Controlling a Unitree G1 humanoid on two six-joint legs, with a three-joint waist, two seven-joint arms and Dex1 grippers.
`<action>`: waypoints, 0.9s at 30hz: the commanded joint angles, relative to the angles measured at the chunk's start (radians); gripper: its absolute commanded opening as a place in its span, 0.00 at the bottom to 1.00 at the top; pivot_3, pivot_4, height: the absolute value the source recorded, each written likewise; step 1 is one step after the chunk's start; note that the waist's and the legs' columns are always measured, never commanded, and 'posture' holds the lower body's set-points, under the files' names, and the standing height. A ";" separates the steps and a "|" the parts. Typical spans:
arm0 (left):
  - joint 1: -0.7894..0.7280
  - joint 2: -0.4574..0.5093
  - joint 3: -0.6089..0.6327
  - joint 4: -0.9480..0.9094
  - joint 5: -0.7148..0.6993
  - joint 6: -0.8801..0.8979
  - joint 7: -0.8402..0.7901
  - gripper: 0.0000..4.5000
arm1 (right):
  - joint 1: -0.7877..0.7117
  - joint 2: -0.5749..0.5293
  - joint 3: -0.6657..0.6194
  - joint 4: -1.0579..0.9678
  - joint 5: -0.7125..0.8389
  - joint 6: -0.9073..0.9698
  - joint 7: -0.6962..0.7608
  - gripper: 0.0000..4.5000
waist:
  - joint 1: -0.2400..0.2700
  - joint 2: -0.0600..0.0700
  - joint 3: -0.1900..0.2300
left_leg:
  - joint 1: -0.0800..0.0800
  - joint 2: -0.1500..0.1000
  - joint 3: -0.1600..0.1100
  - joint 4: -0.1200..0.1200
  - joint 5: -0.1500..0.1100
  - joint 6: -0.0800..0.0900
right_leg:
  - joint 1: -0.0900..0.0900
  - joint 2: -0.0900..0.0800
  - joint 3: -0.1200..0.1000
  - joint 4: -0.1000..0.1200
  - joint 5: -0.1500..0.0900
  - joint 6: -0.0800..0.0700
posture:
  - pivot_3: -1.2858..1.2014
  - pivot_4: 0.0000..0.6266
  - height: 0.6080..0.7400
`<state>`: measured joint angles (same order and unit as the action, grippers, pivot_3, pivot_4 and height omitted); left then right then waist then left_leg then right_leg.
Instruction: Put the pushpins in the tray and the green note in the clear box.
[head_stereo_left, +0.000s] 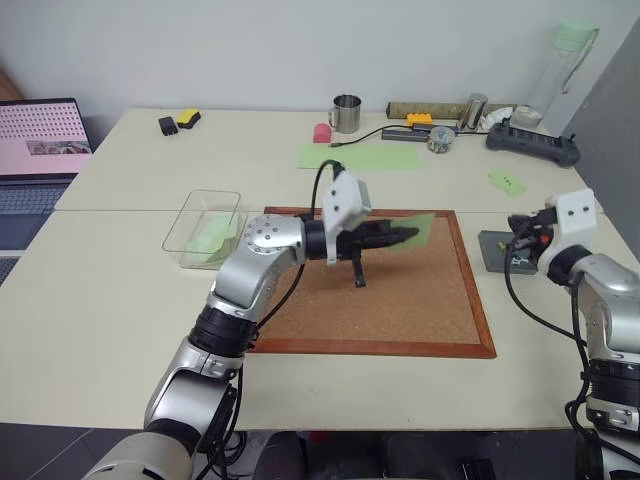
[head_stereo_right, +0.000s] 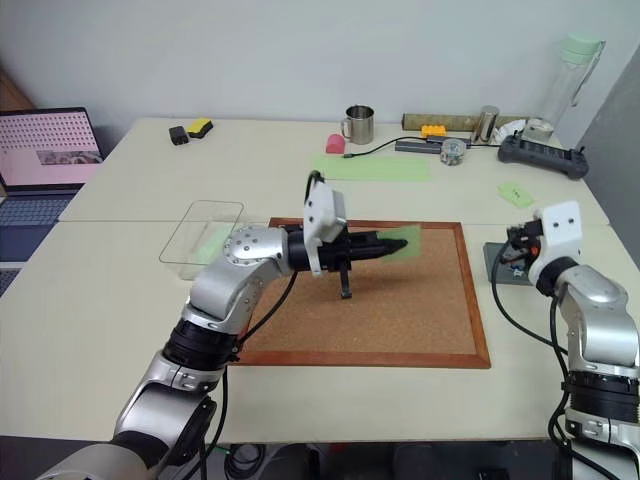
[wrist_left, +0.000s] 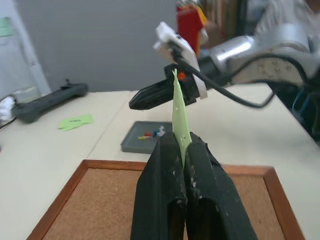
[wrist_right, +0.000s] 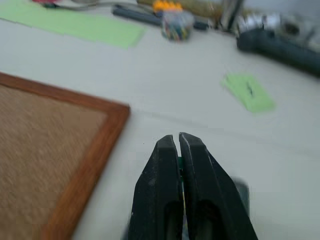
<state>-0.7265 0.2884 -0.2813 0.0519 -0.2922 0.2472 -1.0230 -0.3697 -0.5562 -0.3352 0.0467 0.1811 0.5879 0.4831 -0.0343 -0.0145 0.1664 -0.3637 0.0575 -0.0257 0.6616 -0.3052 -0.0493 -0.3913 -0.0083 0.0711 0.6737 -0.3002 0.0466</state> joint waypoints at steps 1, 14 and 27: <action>0.012 0.006 -0.029 -0.001 0.046 -0.080 -0.023 0.00 | -0.027 0.006 -0.033 0.044 0.034 0.010 -0.033 0.00 | 0.000 0.000 0.000 | 0.000 0.000 0.000 0.000 0.000 0.000 | 0.000 0.000 0.000 0.000 0.000 0.000 | 0.52 0.24 1.00; 0.041 0.004 -0.017 -0.033 0.038 -0.058 -0.016 0.00 | -0.061 -0.013 -0.032 0.150 0.062 -0.028 -0.056 0.48 | 0.004 0.001 0.000 | -0.001 0.000 0.000 0.000 0.000 0.000 | 0.000 0.000 -0.001 0.000 0.000 0.000 | 0.52 0.24 1.00; -0.008 0.021 0.150 0.028 -0.009 0.069 0.132 0.00 | -0.024 -0.040 0.004 -0.102 0.213 0.035 0.104 0.48 | 0.001 0.001 0.001 | -0.001 0.000 -0.001 0.000 0.000 0.000 | 0.000 0.000 -0.001 0.000 0.000 0.000 | 0.52 0.24 1.00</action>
<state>-0.7228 0.2942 -0.1855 0.0858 -0.2936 0.2986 -0.9426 -0.3966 -0.5725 -0.3291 0.0528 0.3388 0.5964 0.5462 -0.0331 -0.0134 0.1671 -0.3644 0.0577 -0.0273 0.6618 -0.3053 -0.0490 -0.3916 -0.0077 0.0700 0.6739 -0.3002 0.0467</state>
